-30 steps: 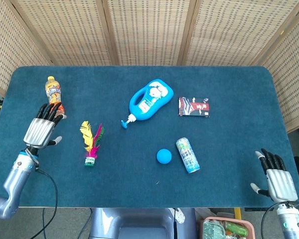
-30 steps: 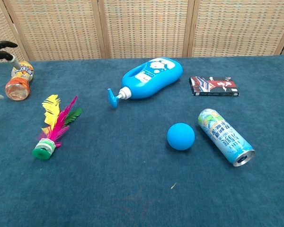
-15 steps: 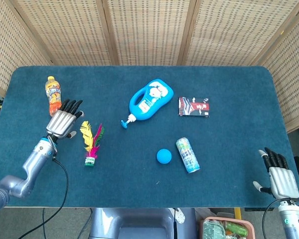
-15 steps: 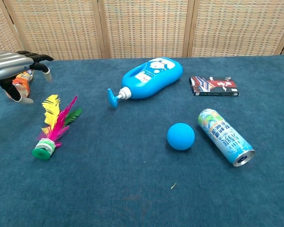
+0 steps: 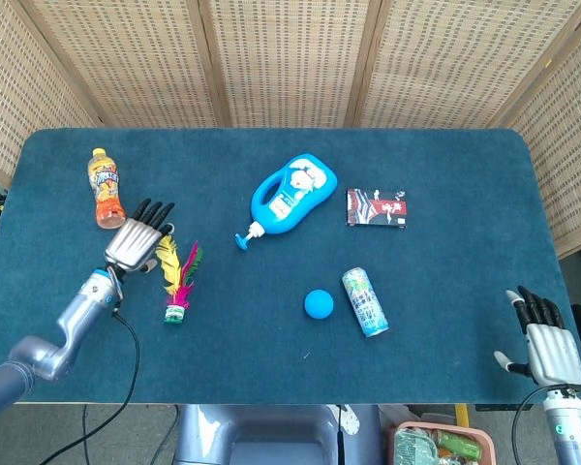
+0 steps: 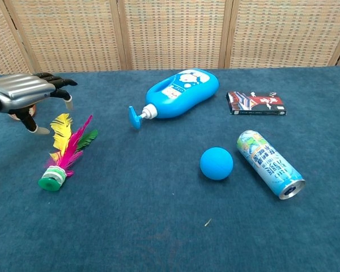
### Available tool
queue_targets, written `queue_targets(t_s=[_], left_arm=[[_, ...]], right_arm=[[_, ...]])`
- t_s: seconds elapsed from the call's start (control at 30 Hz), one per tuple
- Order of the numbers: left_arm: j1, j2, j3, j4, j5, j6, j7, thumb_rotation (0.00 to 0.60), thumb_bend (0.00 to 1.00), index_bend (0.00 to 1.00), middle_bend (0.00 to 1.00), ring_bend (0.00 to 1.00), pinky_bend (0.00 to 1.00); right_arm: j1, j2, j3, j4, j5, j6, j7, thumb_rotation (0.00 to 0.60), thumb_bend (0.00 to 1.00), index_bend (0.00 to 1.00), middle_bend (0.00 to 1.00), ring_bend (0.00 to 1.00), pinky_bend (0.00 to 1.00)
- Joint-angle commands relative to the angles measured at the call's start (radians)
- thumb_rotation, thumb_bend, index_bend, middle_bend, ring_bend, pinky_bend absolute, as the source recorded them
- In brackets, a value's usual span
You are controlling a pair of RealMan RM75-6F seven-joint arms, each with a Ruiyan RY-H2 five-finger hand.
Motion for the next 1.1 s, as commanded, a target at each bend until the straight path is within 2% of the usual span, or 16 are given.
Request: queue_targets(t_s=[0.03,0.8,1.1], left_arm=[[-0.009,-0.025,0.010,0.024,0.011,0.009,0.002,0.600,0.23,0.31,0.00,0.00,0.00],[-0.034,-0.188,0.037,0.220,0.030,0.071,-0.024,0.600,0.32,0.44,0.00,0.00,0.00],[-0.034,-0.224,0.042,0.267,0.042,0.117,-0.036,0.600,0.36,0.65,0.04,0.00,0.00]], right_arm=[[0.000,0.000,0.000,0.001,0.000,0.001,0.001,0.600,0.17,0.05,0.00,0.00,0.00],[-0.005,0.005,-0.002,-0.002,-0.010,0.013,0.013,0.600,0.17,0.05,0.00,0.00,0.00],[-0.007,0.008,-0.004,-0.005,-0.018,0.019,0.016,0.600,0.17,0.05,0.00,0.00,0.00]])
